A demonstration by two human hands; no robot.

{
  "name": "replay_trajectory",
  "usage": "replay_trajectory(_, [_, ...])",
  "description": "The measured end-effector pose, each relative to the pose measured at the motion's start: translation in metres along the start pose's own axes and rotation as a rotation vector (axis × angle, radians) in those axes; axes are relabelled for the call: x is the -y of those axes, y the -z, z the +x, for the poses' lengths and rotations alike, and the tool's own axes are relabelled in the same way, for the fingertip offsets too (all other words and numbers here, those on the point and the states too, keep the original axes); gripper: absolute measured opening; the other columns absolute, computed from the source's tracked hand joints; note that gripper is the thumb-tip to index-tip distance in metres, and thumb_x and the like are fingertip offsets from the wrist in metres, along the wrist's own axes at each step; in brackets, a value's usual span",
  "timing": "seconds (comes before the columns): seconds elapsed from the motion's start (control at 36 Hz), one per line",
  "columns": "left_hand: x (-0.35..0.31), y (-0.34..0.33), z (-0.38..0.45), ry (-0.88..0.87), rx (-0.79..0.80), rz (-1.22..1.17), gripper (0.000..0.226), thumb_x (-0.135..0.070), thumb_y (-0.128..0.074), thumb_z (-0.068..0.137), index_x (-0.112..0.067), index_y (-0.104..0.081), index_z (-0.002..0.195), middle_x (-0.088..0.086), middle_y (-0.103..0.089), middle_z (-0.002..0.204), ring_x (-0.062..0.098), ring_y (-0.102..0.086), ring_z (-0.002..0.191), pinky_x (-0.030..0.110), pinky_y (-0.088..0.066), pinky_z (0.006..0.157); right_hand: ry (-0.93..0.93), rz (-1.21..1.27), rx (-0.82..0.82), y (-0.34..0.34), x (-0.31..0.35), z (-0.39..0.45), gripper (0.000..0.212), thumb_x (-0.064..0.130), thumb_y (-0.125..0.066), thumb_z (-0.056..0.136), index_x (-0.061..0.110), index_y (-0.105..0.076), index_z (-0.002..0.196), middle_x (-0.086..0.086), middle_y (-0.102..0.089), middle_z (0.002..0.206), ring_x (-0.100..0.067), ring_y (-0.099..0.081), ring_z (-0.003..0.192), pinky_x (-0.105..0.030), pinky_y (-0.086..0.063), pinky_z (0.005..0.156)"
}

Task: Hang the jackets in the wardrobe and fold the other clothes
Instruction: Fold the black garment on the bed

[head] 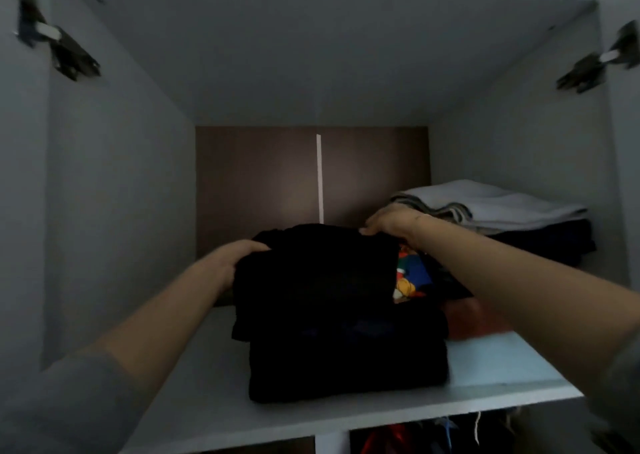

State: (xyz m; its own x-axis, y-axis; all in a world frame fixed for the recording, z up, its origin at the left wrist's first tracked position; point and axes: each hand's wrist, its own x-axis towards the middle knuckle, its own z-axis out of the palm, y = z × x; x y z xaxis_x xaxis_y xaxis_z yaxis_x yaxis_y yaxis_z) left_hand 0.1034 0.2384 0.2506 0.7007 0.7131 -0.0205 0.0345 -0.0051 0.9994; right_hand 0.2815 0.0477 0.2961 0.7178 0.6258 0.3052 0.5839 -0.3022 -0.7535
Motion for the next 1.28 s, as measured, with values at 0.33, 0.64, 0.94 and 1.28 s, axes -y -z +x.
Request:
replay_trajectory(0.33, [-0.004,-0.015,0.021,-0.083,0.083,0.041,0.010,-0.015,-0.062,0.086,-0.007,-0.065,0.081,0.007,-0.067,0.064,0.020,-0.066,0.054,0.025,-0.051,0.050,0.230,-0.304,-0.113,-0.007,-0.019,0.019,0.034,0.002,-0.054,0.094,0.013,-0.062,0.125,-0.009,-0.059,0.128,-0.017,-0.055,0.108,-0.016,-0.039,0.082])
replay_trajectory(0.64, [-0.004,-0.018,0.005,-0.147,-0.084,0.687,0.074,-0.034,-0.069,0.086,-0.016,-0.032,0.147,0.009,-0.045,0.140,0.030,-0.051,0.122,0.030,-0.050,0.091,0.078,-0.564,0.427,-0.024,-0.011,-0.016,0.063,0.060,-0.039,0.095,0.017,-0.048,0.139,-0.005,-0.055,0.134,-0.021,-0.056,0.118,-0.034,-0.040,0.108])
replay_trajectory(0.94, [0.033,-0.080,-0.030,-0.199,0.237,1.208,0.061,-0.051,-0.027,0.100,-0.024,-0.017,0.154,-0.001,-0.021,0.159,0.017,-0.024,0.143,0.029,-0.015,0.117,0.137,-0.503,0.415,-0.048,-0.055,-0.035,0.062,0.054,-0.026,0.101,0.021,-0.018,0.154,0.000,-0.015,0.160,-0.018,-0.015,0.147,-0.032,-0.008,0.117])
replay_trajectory(1.28, [0.088,-0.108,-0.131,-0.699,-0.329,0.665,0.031,-0.024,-0.052,0.092,-0.036,-0.064,0.118,-0.011,-0.060,0.127,0.010,-0.054,0.115,0.025,-0.040,0.101,0.390,-0.039,0.026,-0.021,-0.108,-0.160,0.045,0.027,-0.056,0.096,0.018,-0.049,0.140,-0.005,-0.049,0.142,-0.015,-0.042,0.133,-0.015,-0.030,0.101])
